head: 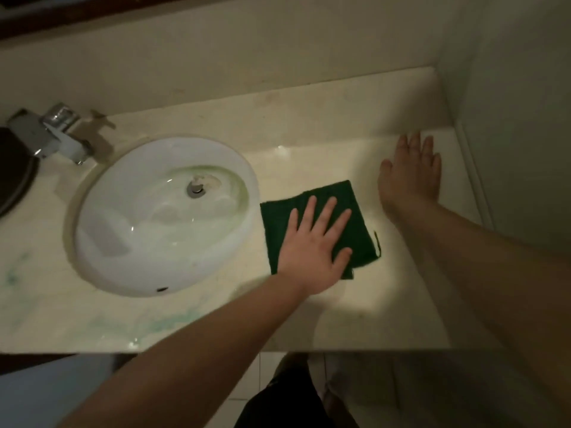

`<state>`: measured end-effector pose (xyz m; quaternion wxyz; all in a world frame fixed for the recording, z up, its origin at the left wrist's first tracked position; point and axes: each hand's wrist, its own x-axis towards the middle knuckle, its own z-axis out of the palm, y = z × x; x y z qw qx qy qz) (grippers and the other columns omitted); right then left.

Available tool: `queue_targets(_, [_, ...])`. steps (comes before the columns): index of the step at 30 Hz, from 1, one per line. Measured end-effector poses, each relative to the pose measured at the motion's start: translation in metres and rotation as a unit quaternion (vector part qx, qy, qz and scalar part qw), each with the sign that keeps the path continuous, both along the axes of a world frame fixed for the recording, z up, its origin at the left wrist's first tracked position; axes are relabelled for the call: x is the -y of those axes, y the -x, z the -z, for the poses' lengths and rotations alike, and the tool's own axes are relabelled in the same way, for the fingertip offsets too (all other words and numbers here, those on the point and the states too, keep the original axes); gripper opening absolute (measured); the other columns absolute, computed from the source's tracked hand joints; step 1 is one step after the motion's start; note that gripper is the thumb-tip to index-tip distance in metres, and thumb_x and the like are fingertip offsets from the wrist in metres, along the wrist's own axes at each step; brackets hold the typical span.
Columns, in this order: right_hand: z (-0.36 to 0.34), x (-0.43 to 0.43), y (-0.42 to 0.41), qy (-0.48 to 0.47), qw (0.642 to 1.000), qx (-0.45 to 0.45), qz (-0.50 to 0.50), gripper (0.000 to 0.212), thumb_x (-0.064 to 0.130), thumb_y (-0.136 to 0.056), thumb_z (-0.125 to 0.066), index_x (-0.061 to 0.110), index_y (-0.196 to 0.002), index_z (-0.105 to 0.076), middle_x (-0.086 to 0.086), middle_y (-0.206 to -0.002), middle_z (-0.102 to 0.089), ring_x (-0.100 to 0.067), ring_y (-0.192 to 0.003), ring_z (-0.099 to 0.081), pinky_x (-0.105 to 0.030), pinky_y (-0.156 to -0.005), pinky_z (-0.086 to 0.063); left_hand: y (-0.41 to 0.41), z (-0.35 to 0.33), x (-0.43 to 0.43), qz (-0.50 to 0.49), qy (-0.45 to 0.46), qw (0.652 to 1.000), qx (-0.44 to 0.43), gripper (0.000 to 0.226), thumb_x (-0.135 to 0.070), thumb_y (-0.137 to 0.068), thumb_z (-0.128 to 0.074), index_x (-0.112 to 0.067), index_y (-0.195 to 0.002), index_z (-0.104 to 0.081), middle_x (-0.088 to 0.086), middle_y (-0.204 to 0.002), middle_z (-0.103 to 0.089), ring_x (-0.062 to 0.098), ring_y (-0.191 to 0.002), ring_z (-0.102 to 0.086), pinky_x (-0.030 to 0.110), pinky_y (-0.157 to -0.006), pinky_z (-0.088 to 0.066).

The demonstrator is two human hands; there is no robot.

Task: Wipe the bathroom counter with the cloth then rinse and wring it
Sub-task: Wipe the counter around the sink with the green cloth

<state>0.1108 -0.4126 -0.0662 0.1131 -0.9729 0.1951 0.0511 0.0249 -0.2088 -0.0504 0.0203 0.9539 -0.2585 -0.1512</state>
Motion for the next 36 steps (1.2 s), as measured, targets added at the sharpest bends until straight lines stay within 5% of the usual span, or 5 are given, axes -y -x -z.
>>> queue_targets(4, [-0.018, 0.008, 0.049, -0.069, 0.996, 0.030, 0.046, 0.063, 0.032, -0.098, -0.029, 0.012, -0.155, -0.011, -0.009, -0.164, -0.006, -0.027, -0.150, -0.003, -0.043, -0.122, -0.006, 0.015, 0.005, -0.002, -0.005, -0.005, 1.000, 0.014, 0.067, -0.061, -0.094, -0.015, -0.034, -0.154, 0.001, 0.000, -0.164, 0.004, 0.029, -0.149, 0.014, 0.057, -0.119, -0.001])
queue_targets(11, [0.003, -0.014, 0.203, 0.019, 1.000, -0.008, 0.023, 0.064, 0.035, -0.098, -0.023, 0.009, -0.155, -0.006, -0.011, -0.163, -0.005, -0.028, -0.150, -0.003, -0.045, -0.122, -0.007, 0.019, 0.009, 0.004, -0.021, 0.005, 1.000, 0.022, 0.068, -0.060, -0.094, -0.015, -0.032, -0.154, 0.000, 0.002, -0.164, 0.004, 0.031, -0.149, 0.012, 0.057, -0.119, 0.003])
queue_targets(23, [0.013, -0.009, 0.199, 0.046, 0.997, 0.054, 0.006, 0.061, 0.029, -0.093, -0.021, 0.007, -0.150, -0.028, -0.015, -0.158, -0.026, -0.034, -0.147, -0.020, -0.048, -0.117, -0.018, 0.095, 0.011, 0.025, 0.113, 0.041, 0.993, 0.013, 0.067, -0.058, -0.094, -0.025, -0.033, -0.154, -0.010, -0.001, -0.164, -0.004, 0.029, -0.150, 0.007, 0.054, -0.118, 0.006])
queue_targets(32, [0.009, -0.016, 0.199, 0.056, 0.997, 0.036, 0.029, 0.064, 0.033, -0.092, -0.022, 0.009, -0.151, -0.026, -0.014, -0.159, -0.026, -0.034, -0.146, -0.020, -0.049, -0.117, -0.018, 0.072, 0.010, -0.063, -0.055, 0.015, 0.998, 0.038, 0.069, -0.064, -0.092, -0.017, -0.035, -0.153, -0.002, 0.000, -0.164, 0.003, 0.030, -0.149, 0.013, 0.058, -0.119, 0.002])
queue_targets(36, [0.007, -0.030, 0.192, 0.040, 0.998, 0.031, 0.045, 0.059, 0.025, -0.095, -0.031, 0.007, -0.151, -0.024, -0.015, -0.160, -0.020, -0.036, -0.148, -0.014, -0.051, -0.119, -0.012, 0.113, 0.007, 0.005, 0.022, -0.005, 1.000, 0.003, 0.071, -0.061, -0.093, -0.019, -0.032, -0.154, 0.003, 0.002, -0.164, 0.007, 0.033, -0.147, 0.017, 0.062, -0.116, 0.004])
